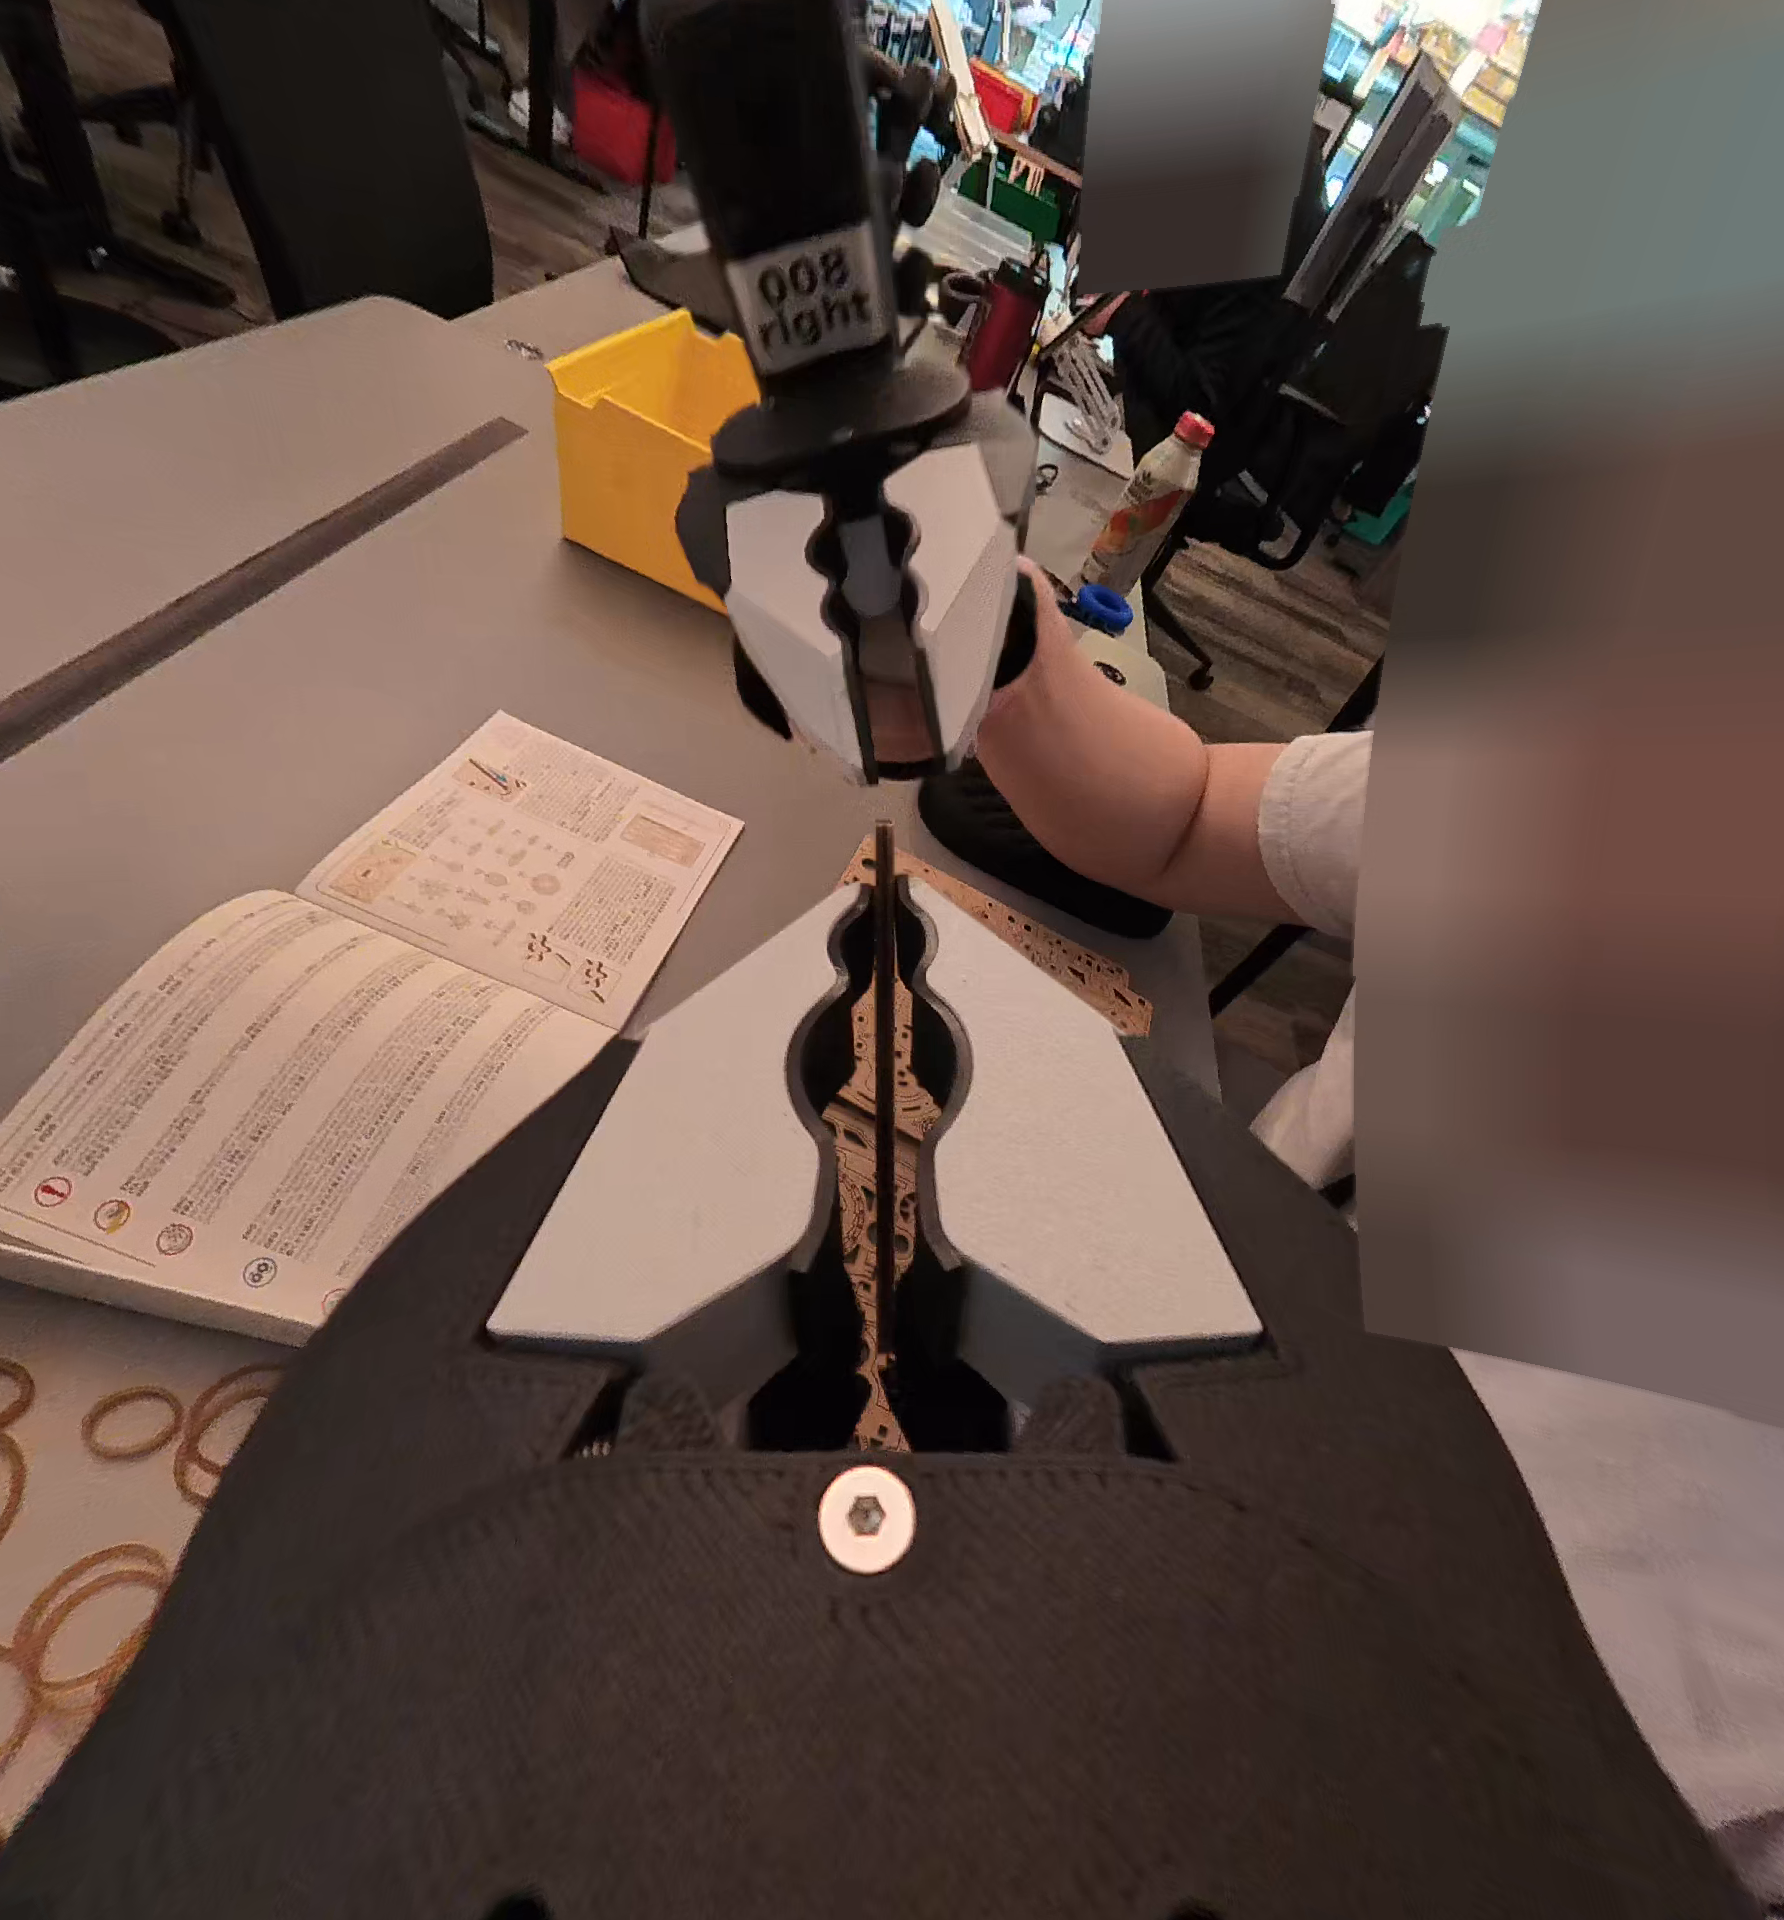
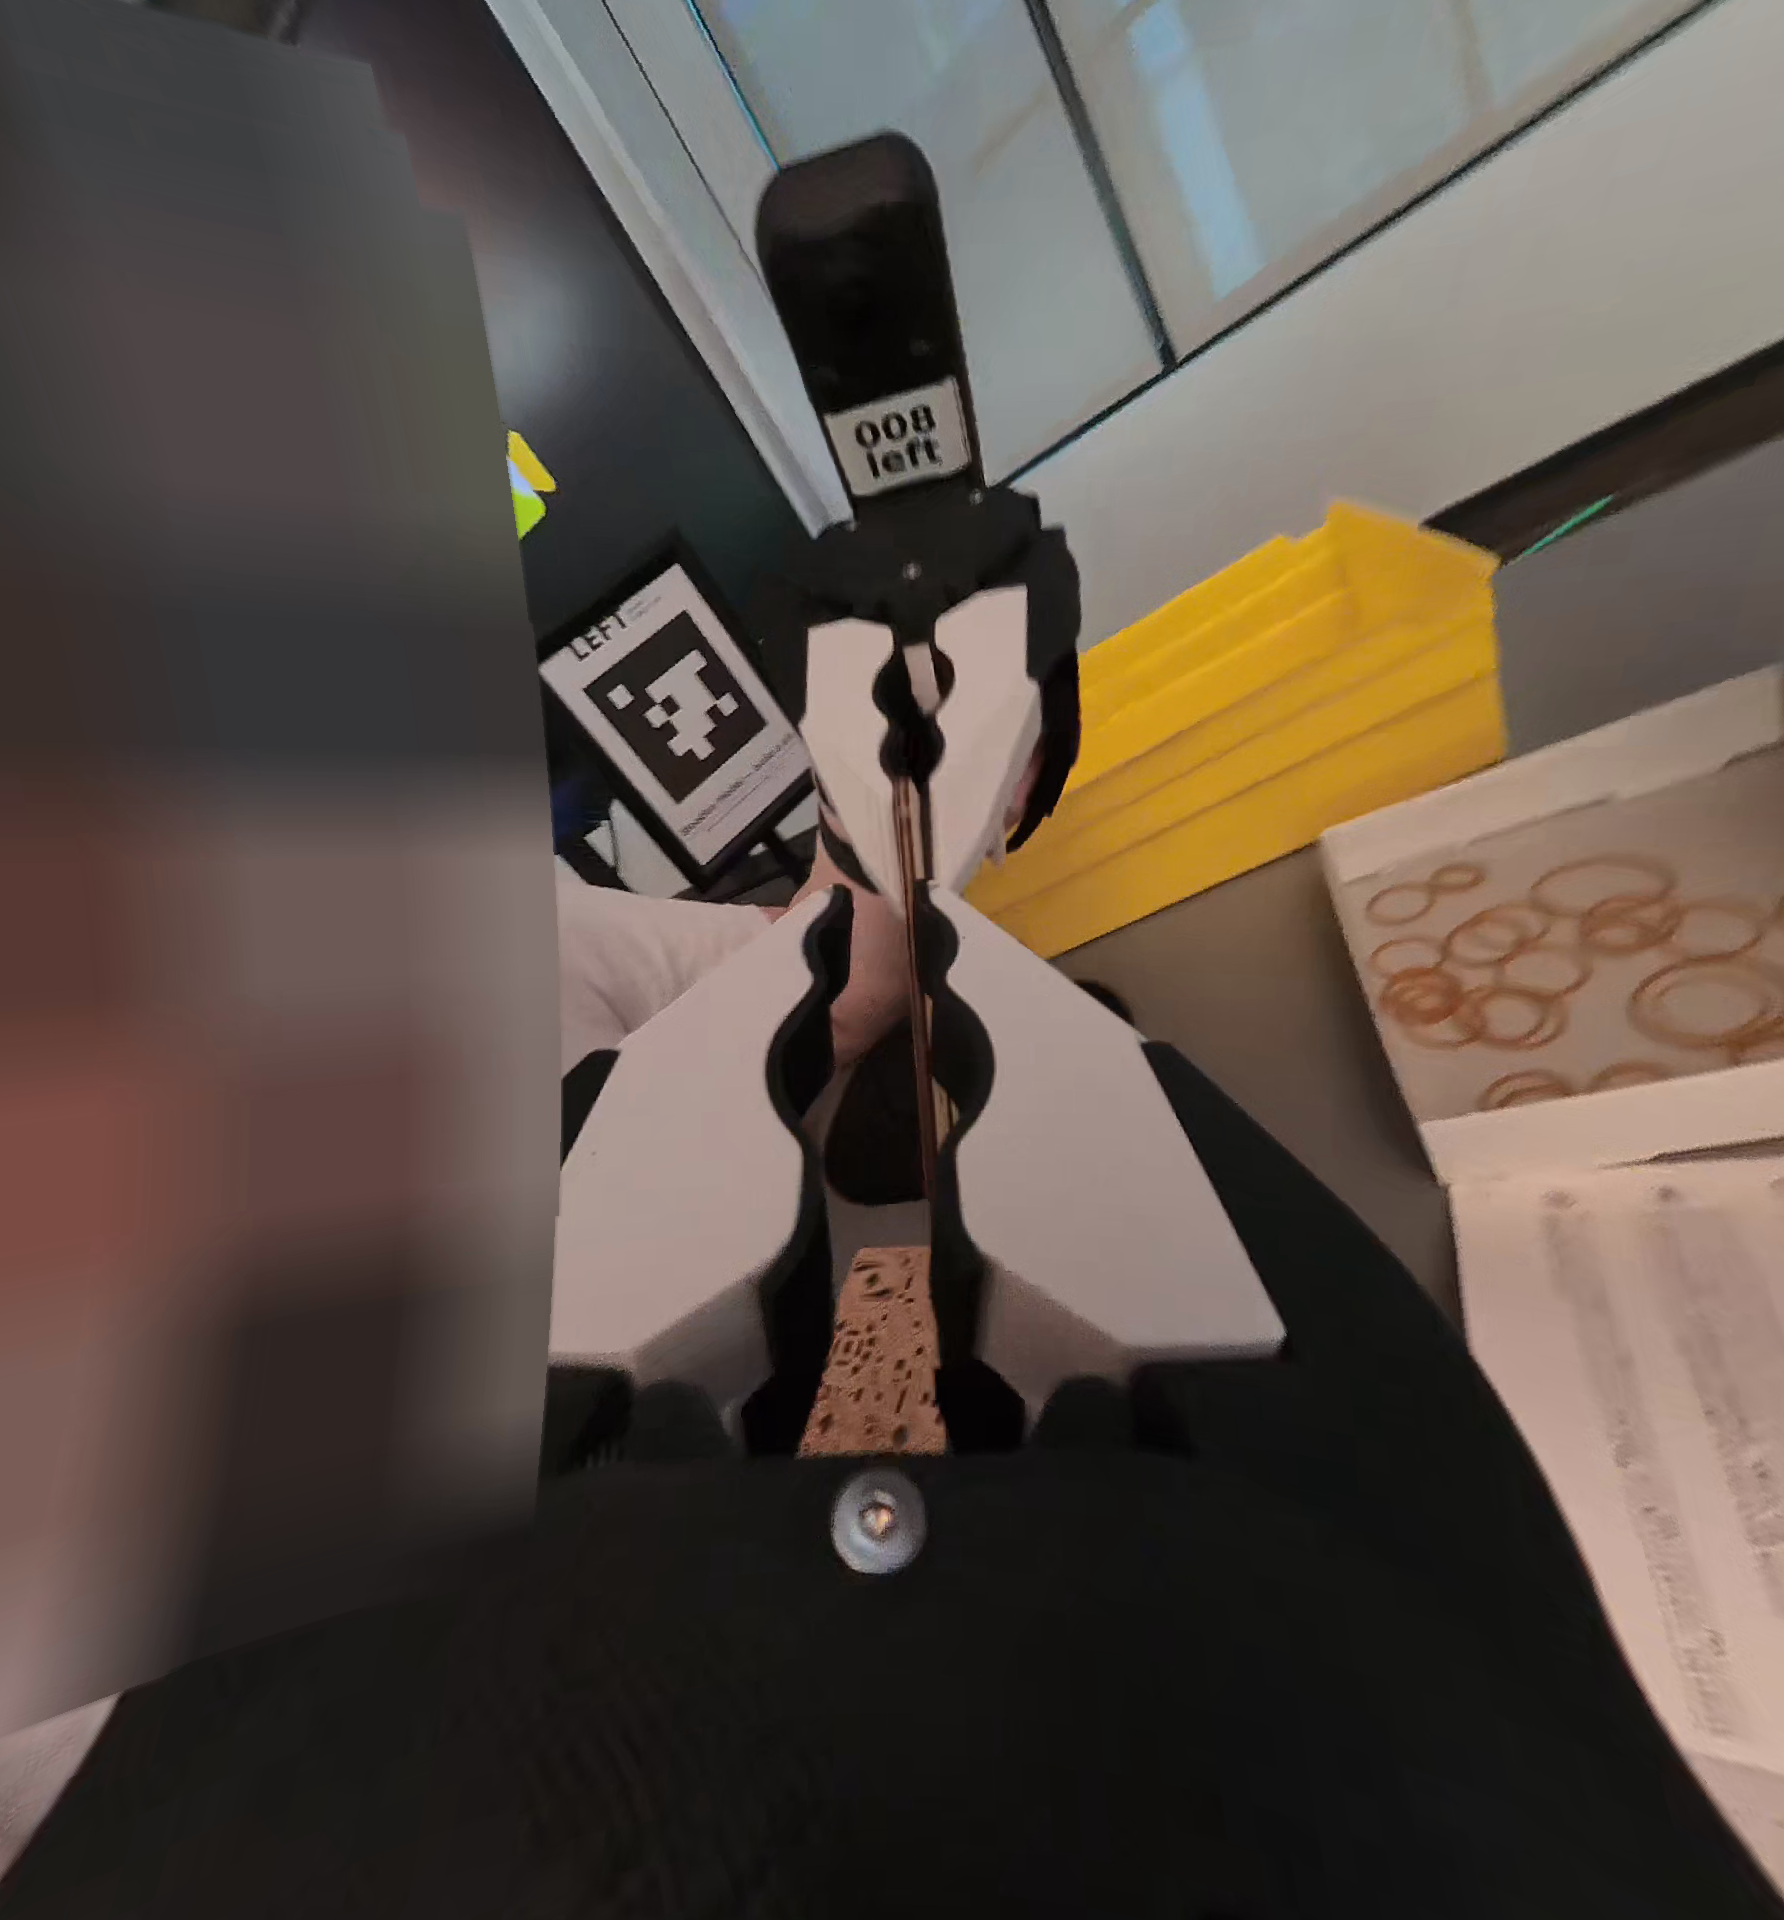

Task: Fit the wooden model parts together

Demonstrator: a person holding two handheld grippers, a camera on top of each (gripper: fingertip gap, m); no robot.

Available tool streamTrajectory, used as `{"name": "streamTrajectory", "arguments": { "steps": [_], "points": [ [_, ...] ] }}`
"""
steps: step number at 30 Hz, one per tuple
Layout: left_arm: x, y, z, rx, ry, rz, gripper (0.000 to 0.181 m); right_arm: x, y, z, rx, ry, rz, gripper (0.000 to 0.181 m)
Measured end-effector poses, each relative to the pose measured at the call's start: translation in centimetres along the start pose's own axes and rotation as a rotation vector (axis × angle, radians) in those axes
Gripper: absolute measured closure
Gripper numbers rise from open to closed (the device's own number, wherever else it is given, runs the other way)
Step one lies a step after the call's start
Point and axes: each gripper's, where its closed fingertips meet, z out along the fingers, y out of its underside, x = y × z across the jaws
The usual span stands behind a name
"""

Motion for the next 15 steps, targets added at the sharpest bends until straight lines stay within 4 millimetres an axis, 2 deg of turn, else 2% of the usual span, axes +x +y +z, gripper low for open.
{"name": "streamTrajectory", "arguments": {
  "steps": [1, 6, 10, 13, 15],
  "points": [
    [0.1, 0.2, 0.3, -0.012, 0.000, 0.001, 0.181, -0.1, -0.1, 0.0, 0.002, 0.023, -0.032, 0.170],
    [0.2, 0.6, 1.1, -0.032, -0.014, 0.019, 0.181, 0.8, 1.1, 1.0, -0.077, 0.138, -0.115, 0.171],
    [0.3, 0.5, 1.1, -0.028, -0.020, 0.030, 0.181, 0.3, 1.1, 1.1, -0.068, 0.101, -0.100, 0.179],
    [0.2, 0.7, 1.3, -0.041, -0.031, 0.043, 0.179, 0.6, 1.3, 1.0, -0.091, 0.123, -0.125, 0.179],
    [0.1, 0.4, 1.1, -0.026, -0.036, 0.042, 0.166, 1.0, 1.3, 0.9, -0.097, 0.170, -0.155, 0.180]
  ]
}}
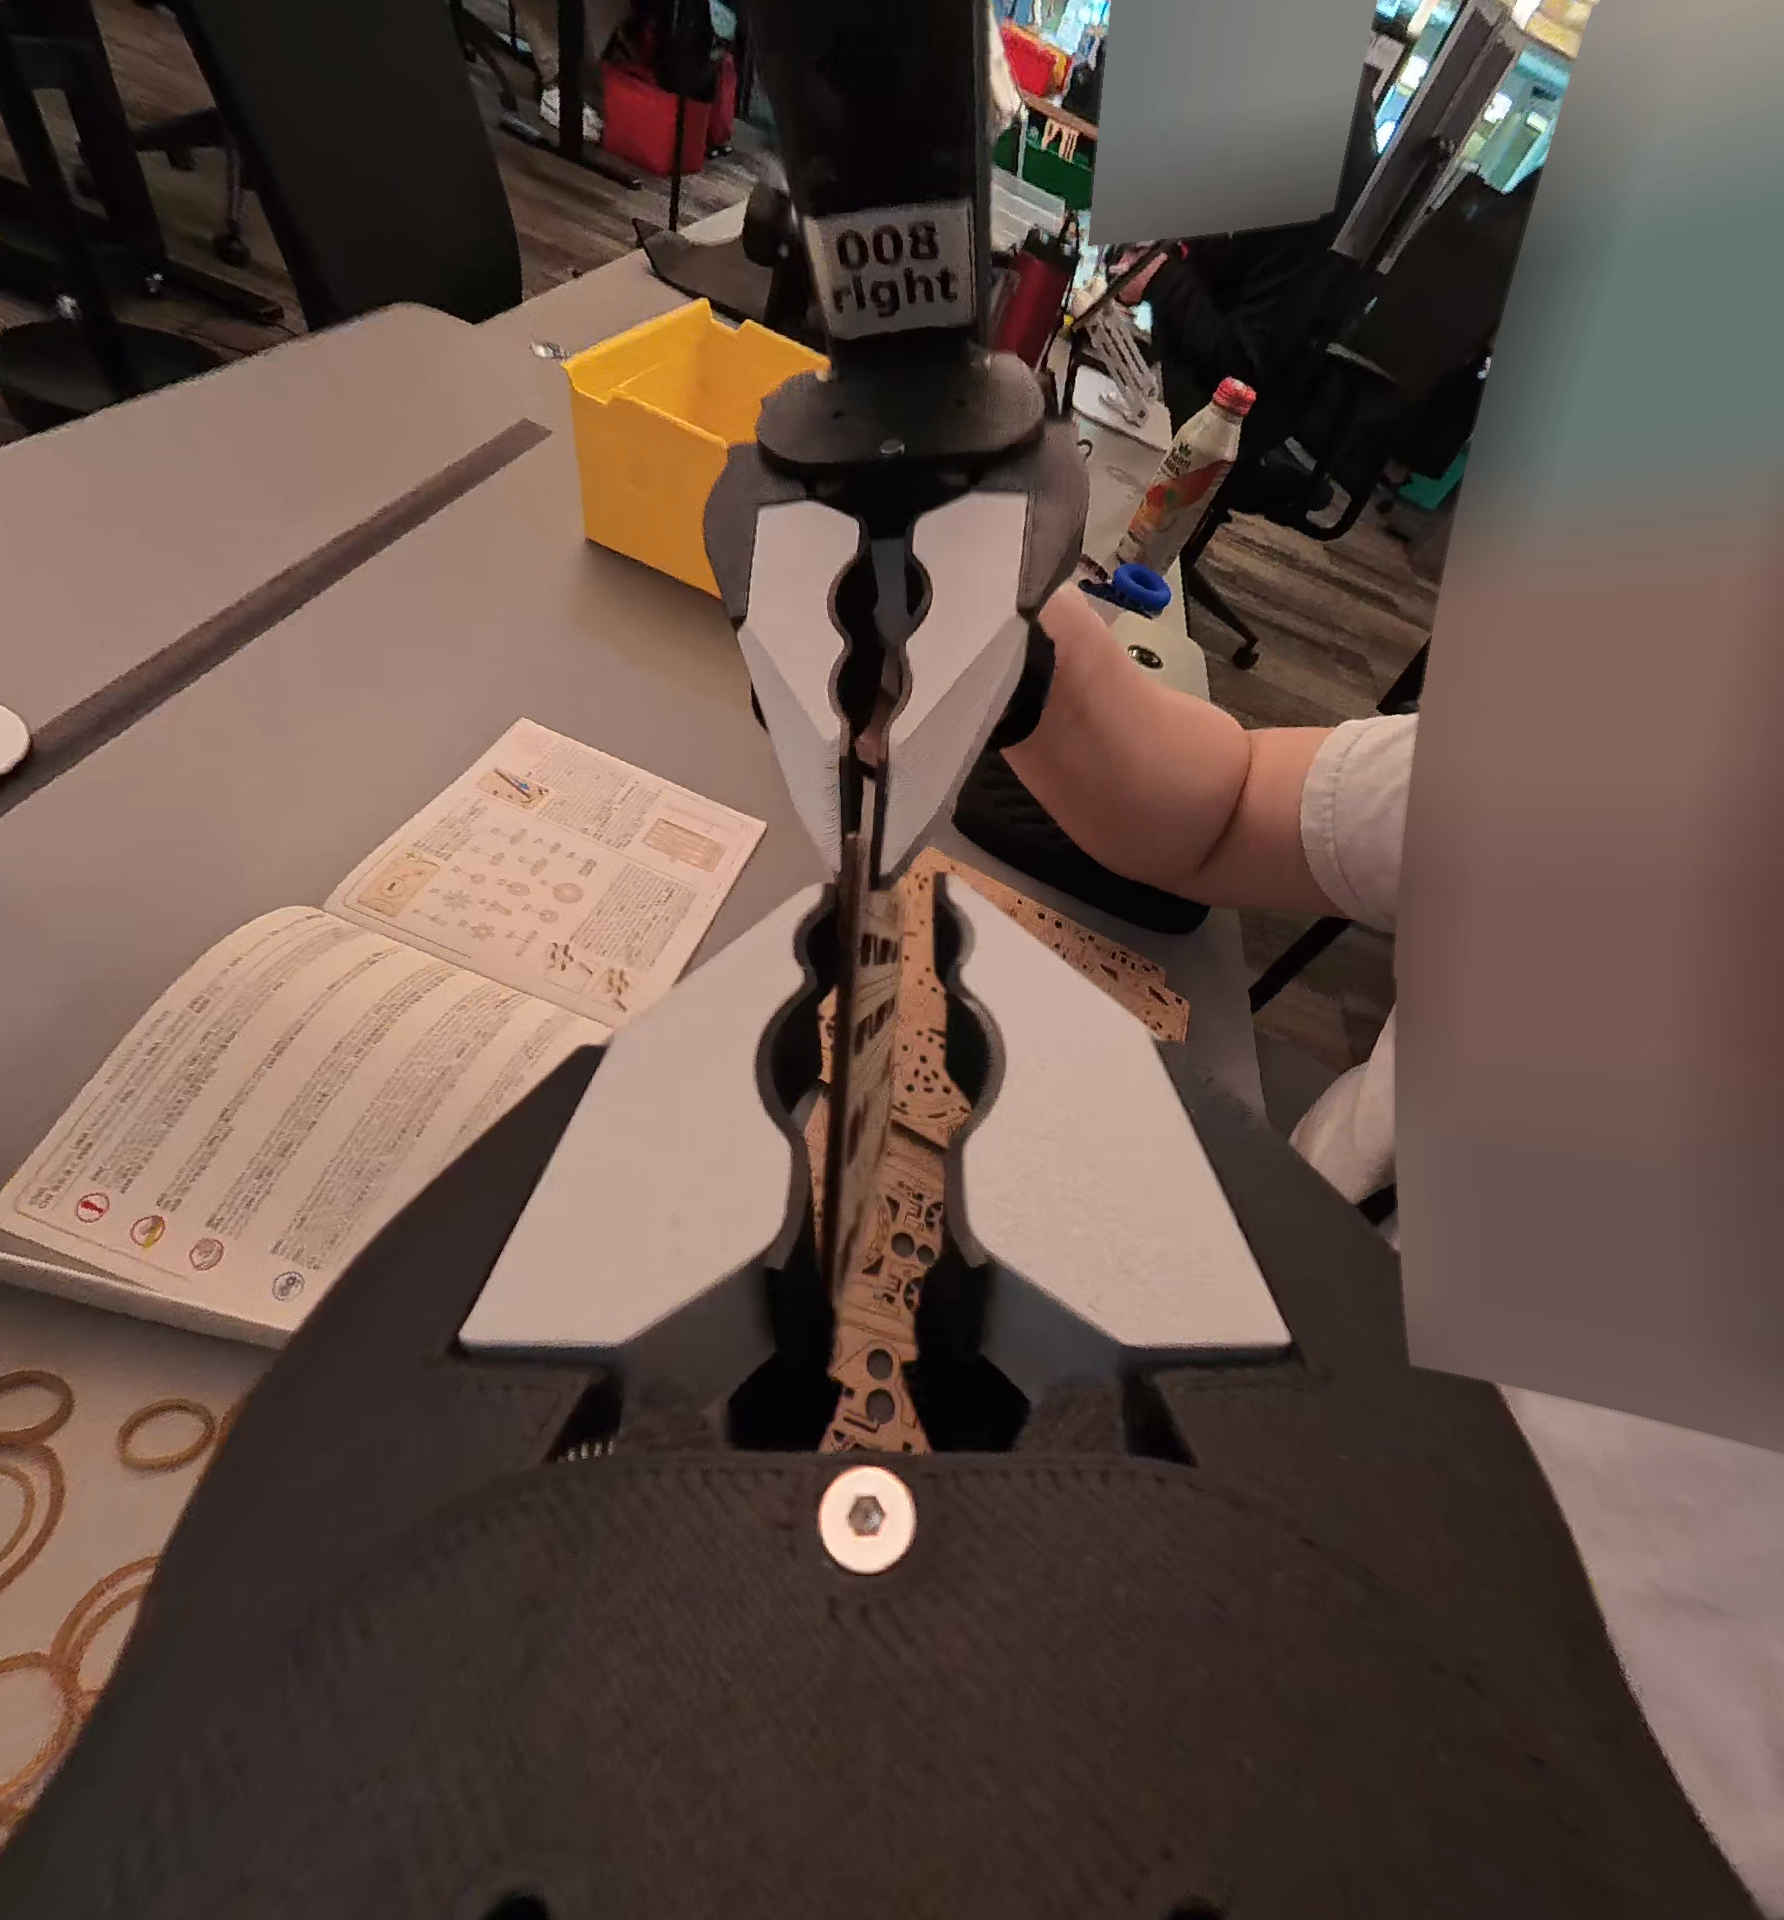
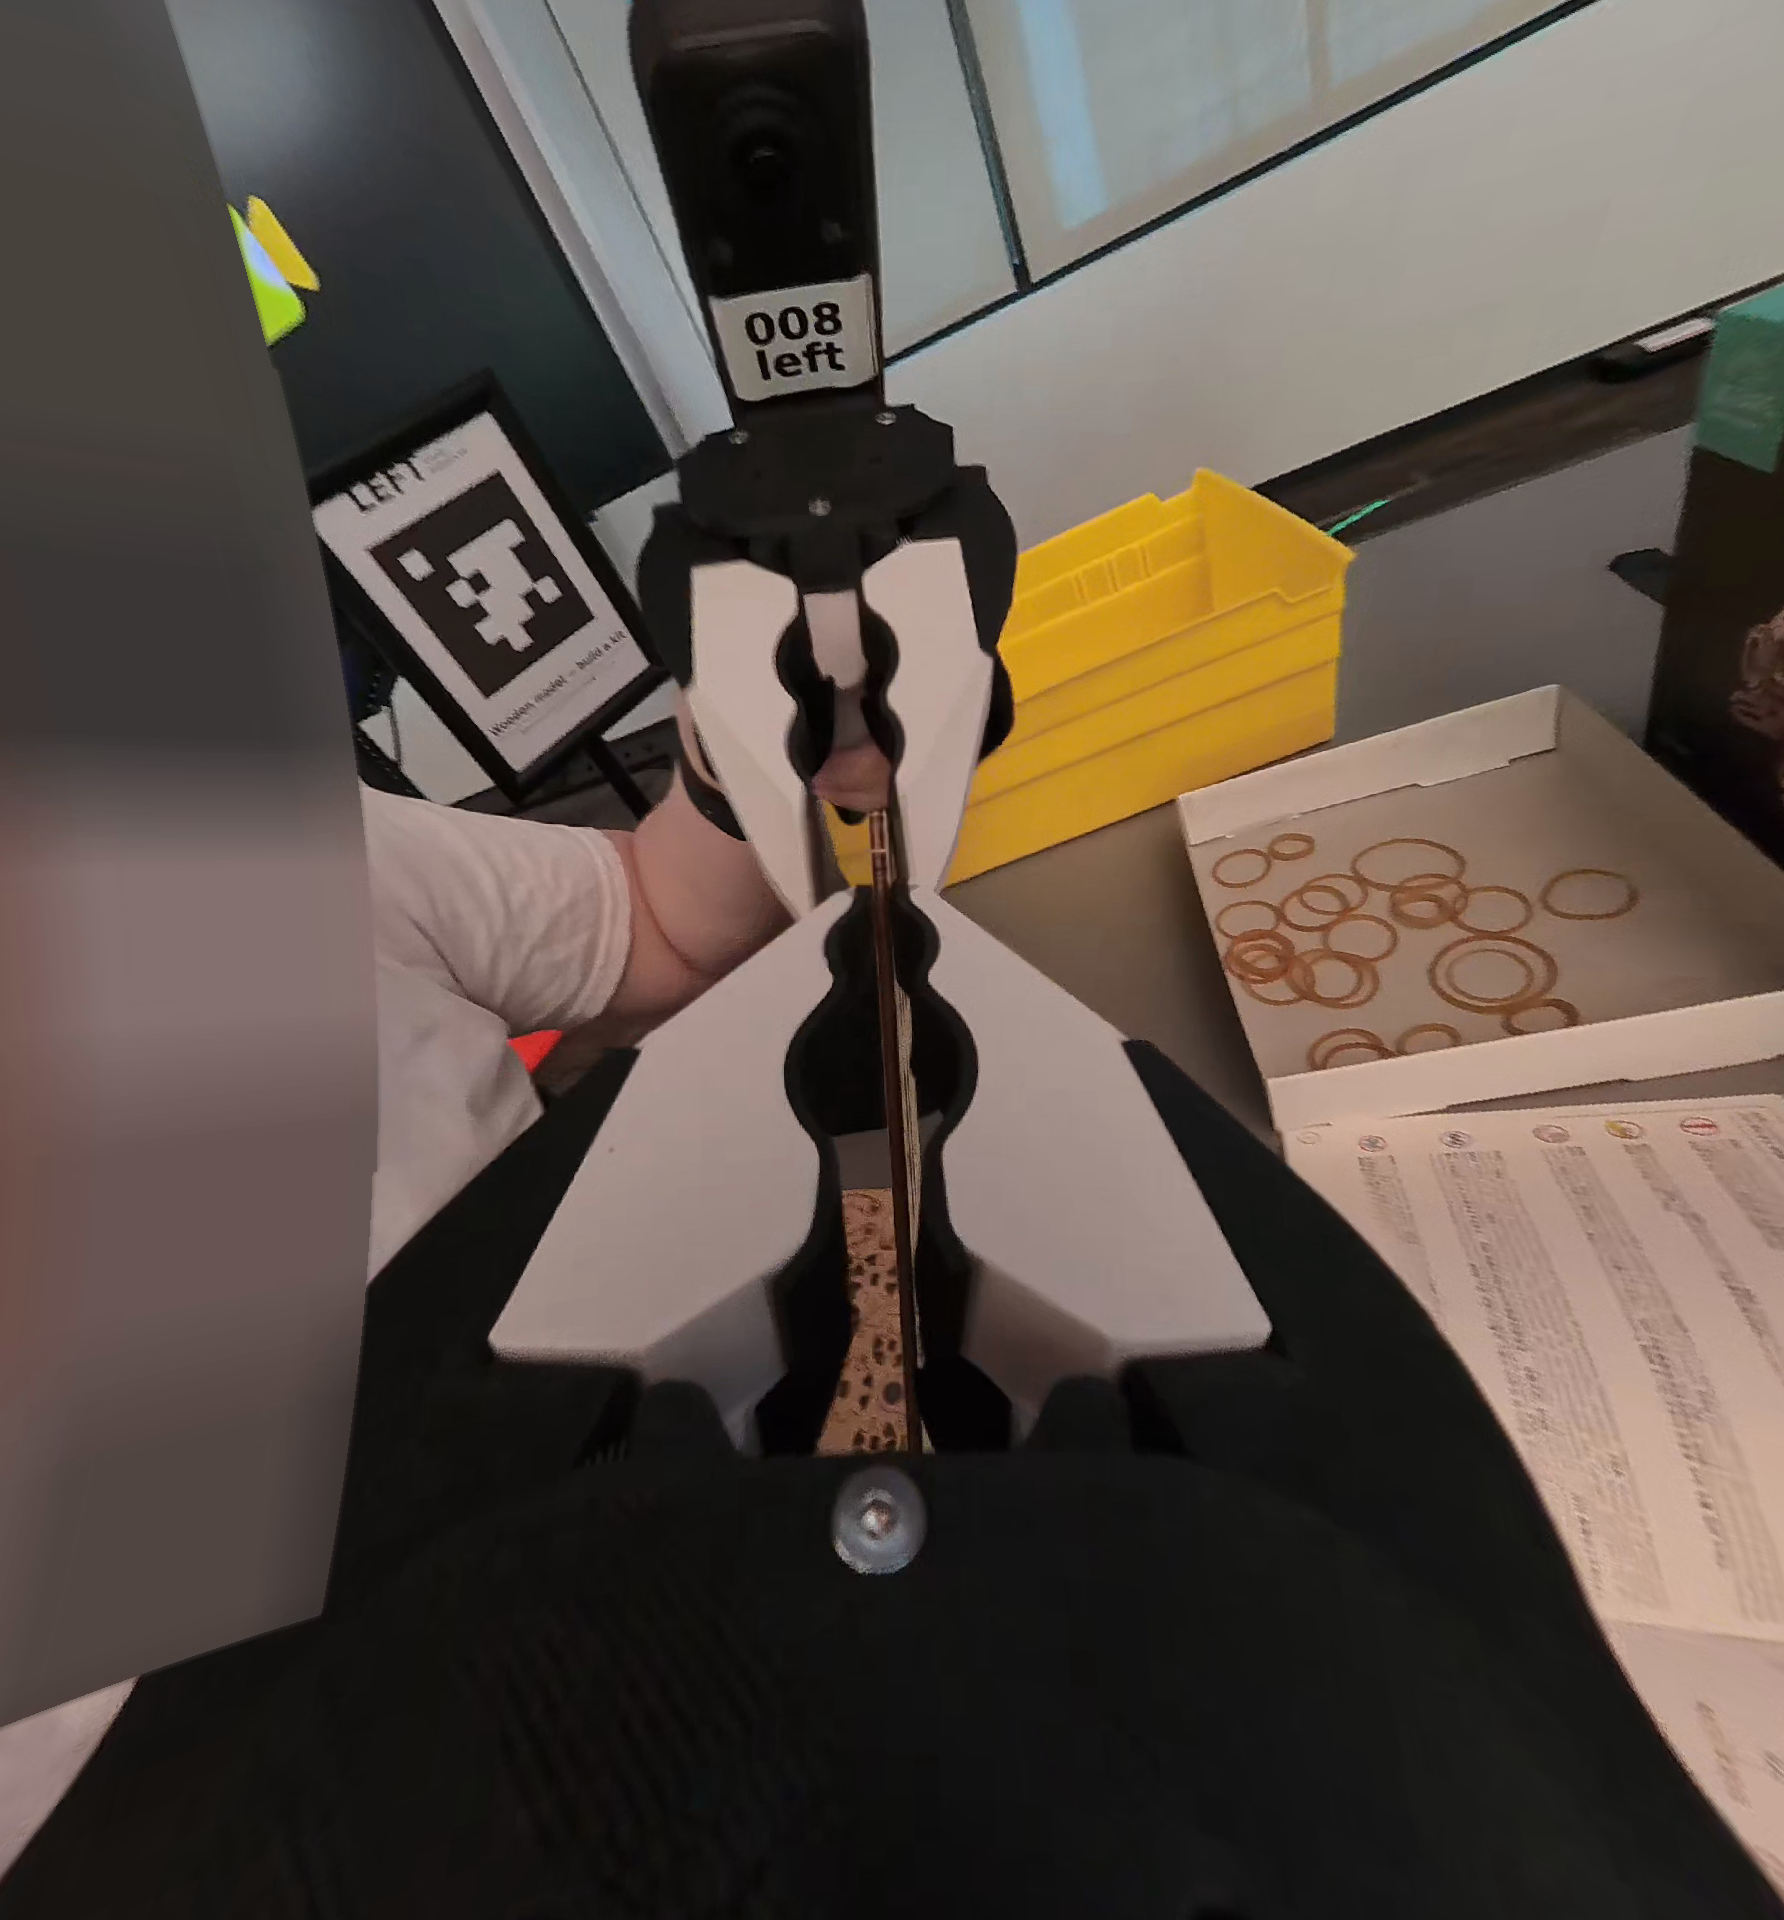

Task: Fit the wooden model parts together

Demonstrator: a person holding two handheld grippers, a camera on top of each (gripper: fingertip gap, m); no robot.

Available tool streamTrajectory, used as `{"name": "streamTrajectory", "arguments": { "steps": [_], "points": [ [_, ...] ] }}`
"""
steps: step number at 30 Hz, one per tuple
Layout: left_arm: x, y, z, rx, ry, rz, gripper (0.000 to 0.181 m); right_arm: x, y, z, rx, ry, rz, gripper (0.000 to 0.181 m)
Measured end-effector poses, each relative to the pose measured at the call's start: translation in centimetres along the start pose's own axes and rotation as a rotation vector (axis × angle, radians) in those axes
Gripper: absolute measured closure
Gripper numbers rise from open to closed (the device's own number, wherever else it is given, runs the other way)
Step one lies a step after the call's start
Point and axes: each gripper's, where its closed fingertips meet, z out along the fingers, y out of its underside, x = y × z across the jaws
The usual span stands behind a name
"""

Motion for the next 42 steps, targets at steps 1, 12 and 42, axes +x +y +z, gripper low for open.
{"name": "streamTrajectory", "arguments": {
  "steps": [1, 12, 42],
  "points": [
    [0.0, -0.3, -0.3, 0.017, 0.000, 0.004, 0.165, 0.1, 0.1, 0.0, -0.011, 0.015, -0.016, 0.180],
    [0.1, -0.7, -0.9, 0.029, -0.058, 0.154, 0.180, -0.4, 0.8, 0.2, -0.083, 0.039, -0.078, 0.180],
    [-0.1, -0.4, -0.8, 0.011, -0.051, 0.133, 0.178, -0.2, 0.9, 0.4, -0.090, 0.081, -0.158, 0.180]
  ]
}}
